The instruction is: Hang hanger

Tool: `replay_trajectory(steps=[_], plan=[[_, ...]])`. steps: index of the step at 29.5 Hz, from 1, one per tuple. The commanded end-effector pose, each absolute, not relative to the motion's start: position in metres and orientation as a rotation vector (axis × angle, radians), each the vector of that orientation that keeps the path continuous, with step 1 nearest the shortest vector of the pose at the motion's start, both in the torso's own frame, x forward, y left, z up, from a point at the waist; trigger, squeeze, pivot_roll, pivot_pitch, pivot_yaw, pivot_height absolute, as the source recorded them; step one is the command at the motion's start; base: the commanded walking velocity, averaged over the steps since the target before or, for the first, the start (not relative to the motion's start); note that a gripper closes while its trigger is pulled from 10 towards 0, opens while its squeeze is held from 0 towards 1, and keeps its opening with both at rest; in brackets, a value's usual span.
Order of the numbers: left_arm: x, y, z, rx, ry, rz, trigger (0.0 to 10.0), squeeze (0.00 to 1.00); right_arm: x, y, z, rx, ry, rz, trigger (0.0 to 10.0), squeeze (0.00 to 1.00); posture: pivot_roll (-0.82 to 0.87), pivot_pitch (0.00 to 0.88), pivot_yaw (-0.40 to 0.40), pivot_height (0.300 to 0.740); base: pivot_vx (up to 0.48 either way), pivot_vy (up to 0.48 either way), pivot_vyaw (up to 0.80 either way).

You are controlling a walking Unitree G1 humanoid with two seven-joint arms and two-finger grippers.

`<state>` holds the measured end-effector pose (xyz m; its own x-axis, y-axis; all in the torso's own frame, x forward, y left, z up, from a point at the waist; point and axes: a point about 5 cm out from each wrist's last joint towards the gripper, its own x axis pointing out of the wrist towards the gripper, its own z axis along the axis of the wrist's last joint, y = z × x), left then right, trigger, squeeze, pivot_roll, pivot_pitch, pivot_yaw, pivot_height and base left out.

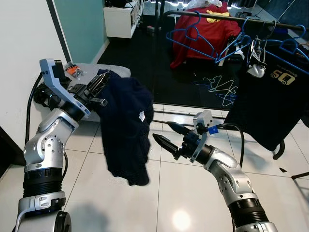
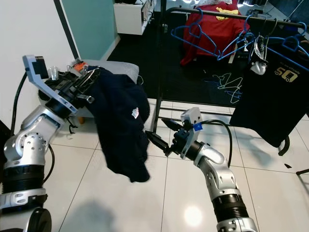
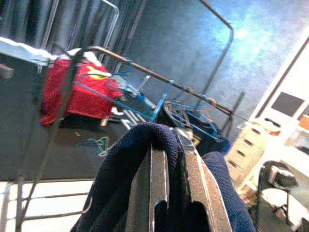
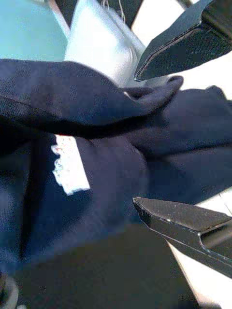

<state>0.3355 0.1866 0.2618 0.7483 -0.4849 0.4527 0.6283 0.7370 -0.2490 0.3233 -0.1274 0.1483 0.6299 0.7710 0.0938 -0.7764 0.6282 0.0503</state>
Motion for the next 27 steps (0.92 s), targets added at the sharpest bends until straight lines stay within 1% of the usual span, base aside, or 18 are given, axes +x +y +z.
replay_trajectory(steps=[1, 2, 4, 6, 8, 14, 25, 26, 27], plan=[[0.329, 0.181, 0.274, -0.383, -0.42, -0.698, 10.0, 0.0, 0.327, -0.127, 0.149, 0.059, -0.076, 0.858, 10.0, 0.0, -0.01, 0.117, -0.02, 0.74, 0.0, 0.0, 0.0], [0.322, 0.175, 0.279, -0.42, -0.441, -0.784, 10.0, 0.0, 0.333, -0.128, 0.15, 0.047, -0.083, 0.825, 10.0, 0.0, -0.01, 0.116, -0.019, 0.74, 0.0, 0.0, 0.0], [0.322, 0.175, 0.279, -0.42, -0.441, -0.784, 10.0, 0.0, 0.333, -0.128, 0.15, 0.047, -0.083, 0.825, 10.0, 0.0, -0.01, 0.116, -0.019, 0.74, 0.0, 0.0, 0.0], [0.315, 0.169, 0.283, -0.445, -0.454, -0.866, 10.0, 0.0, 0.336, -0.127, 0.151, 0.037, -0.084, 0.822, 10.0, 0.0, -0.01, 0.112, -0.018, 0.74, 0.0, 0.0, 0.0], [0.313, 0.166, 0.283, -0.445, -0.452, -0.9, 10.0, 0.0, 0.338, -0.125, 0.151, 0.033, -0.089, 0.822, 10.0, 0.0, -0.01, 0.112, -0.018, 0.74, 0.0, 0.0, 0.0], [0.312, 0.163, 0.279, -0.433, -0.43, -0.907, 10.0, 0.0, 0.341, -0.119, 0.157, 0.054, -0.124, 0.825, 10.0, 0.0, 0.0, 0.103, -0.022, 0.74, 0.0, 0.0, 0.0], [0.308, 0.161, 0.277, -0.428, -0.407, -0.941, 10.0, 0.0, 0.346, -0.118, 0.157, 0.13, -0.126, 0.818, 10.0, 0.0, 0.0, 0.07, -0.017, 0.74, 0.0, 0.0, 0.0], [0.308, 0.162, 0.276, -0.427, -0.405, -0.937, 10.0, 0.0, 0.345, -0.118, 0.156, 0.134, -0.125, 0.822, 5.5, 0.0, 0.0, 0.063, -0.016, 0.74, 0.0, 0.0, 0.0], [0.309, 0.162, 0.276, -0.426, -0.403, -0.934, 10.0, 0.0, 0.345, -0.118, 0.155, 0.136, -0.123, 0.825, 5.5, 0.0, 0.0, 0.063, -0.016, 0.74, 0.0, 0.0, 0.0]])
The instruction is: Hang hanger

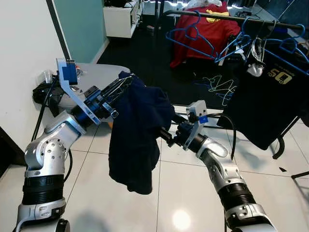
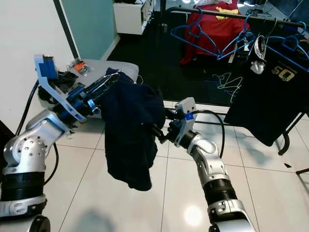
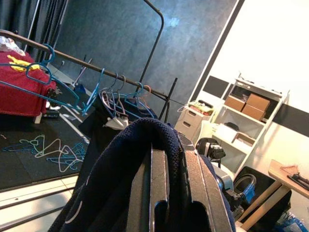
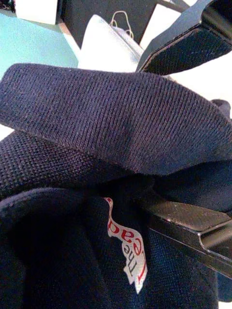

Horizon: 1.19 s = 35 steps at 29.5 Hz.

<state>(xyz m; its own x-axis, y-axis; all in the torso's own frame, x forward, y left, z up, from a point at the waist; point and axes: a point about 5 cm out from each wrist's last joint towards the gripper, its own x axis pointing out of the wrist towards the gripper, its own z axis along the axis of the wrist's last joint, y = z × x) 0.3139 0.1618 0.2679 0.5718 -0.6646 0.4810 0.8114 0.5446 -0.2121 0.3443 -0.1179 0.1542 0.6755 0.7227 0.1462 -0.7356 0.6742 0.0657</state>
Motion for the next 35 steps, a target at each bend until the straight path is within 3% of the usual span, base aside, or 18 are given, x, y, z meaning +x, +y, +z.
replay_trajectory(steps=[1, 19, 20, 22, 23, 25, 26, 35], plan=[[0.309, 0.162, 0.275, -0.422, -0.401, -0.931, 10.0, 0.0, 0.345, -0.119, 0.154, 0.151, -0.122, 0.819, 0.0, 0.0, 0.02, 0.047, -0.018, 0.74, 0.0, 0.0, 0.0], [0.31, 0.166, 0.272, -0.415, -0.37, -0.9, 10.0, 0.0, 0.348, -0.124, 0.158, 0.182, -0.154, 0.782, 0.0, 0.0, 0.02, 0.036, -0.018, 0.74, 0.0, 0.0, 0.0], [0.311, 0.167, 0.272, -0.413, -0.364, -0.892, 10.0, 0.24, 0.35, -0.124, 0.162, 0.184, -0.167, 0.776, 0.0, 0.0, 0.02, 0.046, -0.02, 0.74, 0.0, 0.0, 0.0], [0.311, 0.167, 0.272, -0.413, -0.364, -0.892, 10.0, 0.24, 0.35, -0.124, 0.162, 0.184, -0.167, 0.776, 0.0, 0.0, 0.02, 0.046, -0.02, 0.74, 0.0, 0.0, 0.0], [0.312, 0.168, 0.272, -0.408, -0.361, -0.877, 10.0, 0.29, 0.351, -0.126, 0.165, 0.189, -0.179, 0.77, 0.0, 0.0, 0.02, 0.051, -0.024, 0.74, 0.0, 0.0, 0.0], [0.313, 0.17, 0.272, -0.403, -0.362, -0.86, 10.0, 0.27, 0.352, -0.127, 0.169, 0.192, -0.191, 0.766, 0.0, 0.0, 0.02, 0.052, -0.027, 0.74, 0.0, 0.0, 0.0], [0.315, 0.172, 0.271, -0.412, -0.354, -0.825, 10.0, 1.0, 0.352, -0.13, 0.173, 0.197, -0.205, 0.759, 0.0, 0.0, 0.02, 0.055, -0.029, 0.74, 0.0, 0.0, 0.0], [0.325, 0.185, 0.259, -0.36, -0.3, -0.674, 10.0, 1.0, 0.352, -0.133, 0.19, 0.215, -0.262, 0.751, 0.0, 0.0, 0.02, 0.064, -0.024, 0.74, 0.0, 0.0, 0.0]])
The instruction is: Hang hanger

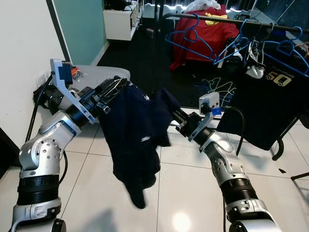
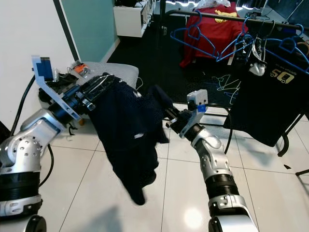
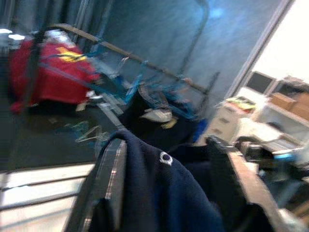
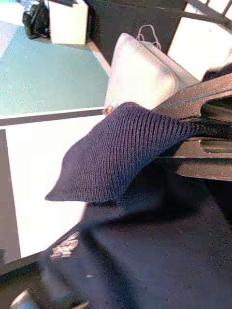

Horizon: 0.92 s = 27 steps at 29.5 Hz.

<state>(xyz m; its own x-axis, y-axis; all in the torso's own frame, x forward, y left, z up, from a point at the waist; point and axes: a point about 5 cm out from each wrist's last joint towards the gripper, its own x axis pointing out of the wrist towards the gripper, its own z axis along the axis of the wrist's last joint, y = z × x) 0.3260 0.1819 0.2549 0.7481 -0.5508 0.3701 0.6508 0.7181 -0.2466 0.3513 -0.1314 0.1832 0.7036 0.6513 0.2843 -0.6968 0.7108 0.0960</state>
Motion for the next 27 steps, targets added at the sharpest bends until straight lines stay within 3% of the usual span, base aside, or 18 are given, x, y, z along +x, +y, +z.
replay_trajectory(steps=[1, 3, 4, 8, 9, 14, 16, 19, 23, 27], plan=[[0.33, 0.189, 0.252, -0.326, -0.262, -0.6, 10.0, 0.11, 0.352, -0.134, 0.195, 0.219, -0.278, 0.751, 0.0, 0.0, 0.01, 0.063, -0.02, 0.74, 0.0, 0.0, 0.0], [0.335, 0.194, 0.247, -0.294, -0.227, -0.532, 10.0, 0.11, 0.352, -0.135, 0.2, 0.22, -0.286, 0.75, 0.0, 0.0, 0.02, 0.065, -0.018, 0.74, 0.0, 0.0, 0.0], [0.341, 0.199, 0.241, -0.255, -0.184, -0.457, 10.0, 0.0, 0.353, -0.136, 0.203, 0.216, -0.286, 0.745, 0.0, 0.0, 0.02, 0.068, -0.016, 0.74, 0.0, 0.0, 0.0], [0.353, 0.212, 0.228, -0.119, -0.079, -0.294, 10.0, 0.0, 0.357, -0.139, 0.206, 0.208, -0.249, 0.732, 0.0, 0.0, 0.03, 0.068, -0.017, 0.74, 0.0, 0.0, 0.0], [0.357, 0.219, 0.22, -0.017, -0.018, -0.211, 10.0, 0.0, 0.358, -0.141, 0.202, 0.177, -0.195, 0.736, 0.0, 0.0, 0.03, 0.072, -0.02, 0.74, 0.0, 0.0, 0.0], [0.359, 0.228, 0.214, 0.098, 0.025, -0.136, 10.0, 0.0, 0.358, -0.142, 0.195, 0.14, -0.125, 0.741, 0.0, 0.0, 0.04, 0.068, -0.024, 0.74, 0.0, 0.0, 0.0], [0.359, 0.228, 0.214, 0.098, 0.025, -0.136, 10.0, 0.0, 0.358, -0.142, 0.195, 0.14, -0.125, 0.741, 0.0, 0.0, 0.04, 0.068, -0.024, 0.74, 0.0, 0.0, 0.0], [0.343, 0.197, 0.237, 0.055, -0.101, -0.437, 10.0, 0.0, 0.353, -0.14, 0.182, 0.089, -0.023, 0.826, 0.0, 0.0, 0.06, 0.068, -0.048, 0.74, 0.0, 0.0, 0.0], [0.338, 0.187, 0.242, 0.025, -0.131, -0.519, 10.0, 0.0, 0.351, -0.137, 0.177, 0.062, 0.023, 0.873, 0.0, 0.0, 0.06, 0.078, -0.052, 0.74, 0.0, 0.0, 0.0], [0.34, 0.189, 0.239, 0.032, -0.123, -0.474, 10.0, 0.0, 0.349, -0.132, 0.175, 0.04, 0.054, 0.931, 0.0, 0.0, 0.07, 0.078, -0.053, 0.74, 0.0, 0.0, 0.0]])
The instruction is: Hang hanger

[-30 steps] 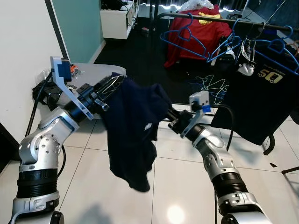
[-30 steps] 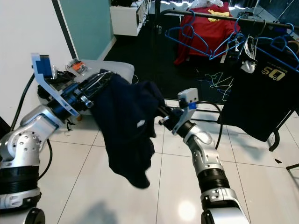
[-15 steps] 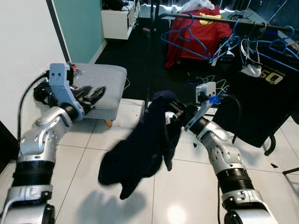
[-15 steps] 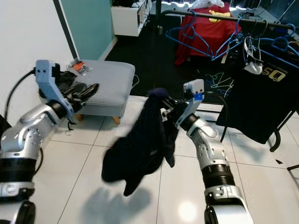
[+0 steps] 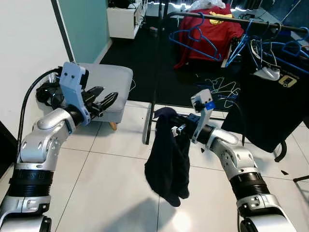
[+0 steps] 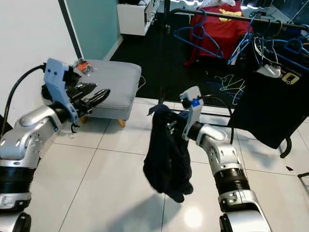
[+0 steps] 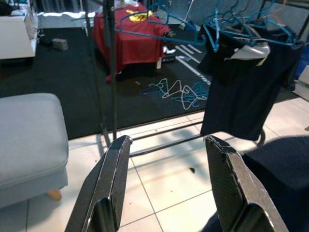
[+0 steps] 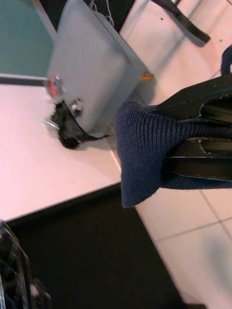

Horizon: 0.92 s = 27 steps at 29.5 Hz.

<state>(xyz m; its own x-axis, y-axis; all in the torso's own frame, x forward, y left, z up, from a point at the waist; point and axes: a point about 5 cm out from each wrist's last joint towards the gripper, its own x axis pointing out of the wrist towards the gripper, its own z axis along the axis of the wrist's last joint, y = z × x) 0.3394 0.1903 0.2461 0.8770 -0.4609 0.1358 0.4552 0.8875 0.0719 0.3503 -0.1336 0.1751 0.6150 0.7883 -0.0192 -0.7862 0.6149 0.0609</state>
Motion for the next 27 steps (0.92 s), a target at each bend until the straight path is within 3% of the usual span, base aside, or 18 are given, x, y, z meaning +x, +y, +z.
replay_trajectory(steps=[1, 7, 8, 12, 27], plan=[[0.34, 0.189, 0.239, 0.032, -0.123, -0.474, 10.0, 0.0, 0.349, -0.132, 0.175, 0.04, 0.054, 0.931, 0.0, 0.0, 0.07, 0.078, -0.053, 0.74, 0.0, 0.0, 0.0], [0.336, 0.187, 0.235, 0.035, -0.124, -0.498, 10.0, 0.0, 0.349, -0.13, 0.18, 0.013, 0.048, 0.961, 0.0, 0.0, 0.06, 0.098, -0.065, 0.74, 0.0, 0.0, 0.0], [0.332, 0.183, 0.233, 0.022, -0.12, -0.543, 10.0, 1.0, 0.351, -0.131, 0.181, 0.008, 0.044, 0.963, 0.0, 0.0, 0.06, 0.105, -0.07, 0.74, 0.0, 0.0, 0.0], [0.311, 0.167, 0.228, -0.033, -0.106, -0.721, 10.0, 1.0, 0.348, -0.13, 0.189, -0.013, 0.039, 1.055, 0.0, 0.0, 0.03, 0.112, -0.073, 0.74, 0.0, 0.0, 0.0], [0.298, 0.139, 0.226, -0.077, -0.14, -0.927, 10.0, 1.0, 0.337, -0.142, 0.214, -0.052, 0.04, 1.248, 0.0, 0.0, -0.03, 0.102, -0.016, 0.74, 0.0, 0.0, 0.0]])
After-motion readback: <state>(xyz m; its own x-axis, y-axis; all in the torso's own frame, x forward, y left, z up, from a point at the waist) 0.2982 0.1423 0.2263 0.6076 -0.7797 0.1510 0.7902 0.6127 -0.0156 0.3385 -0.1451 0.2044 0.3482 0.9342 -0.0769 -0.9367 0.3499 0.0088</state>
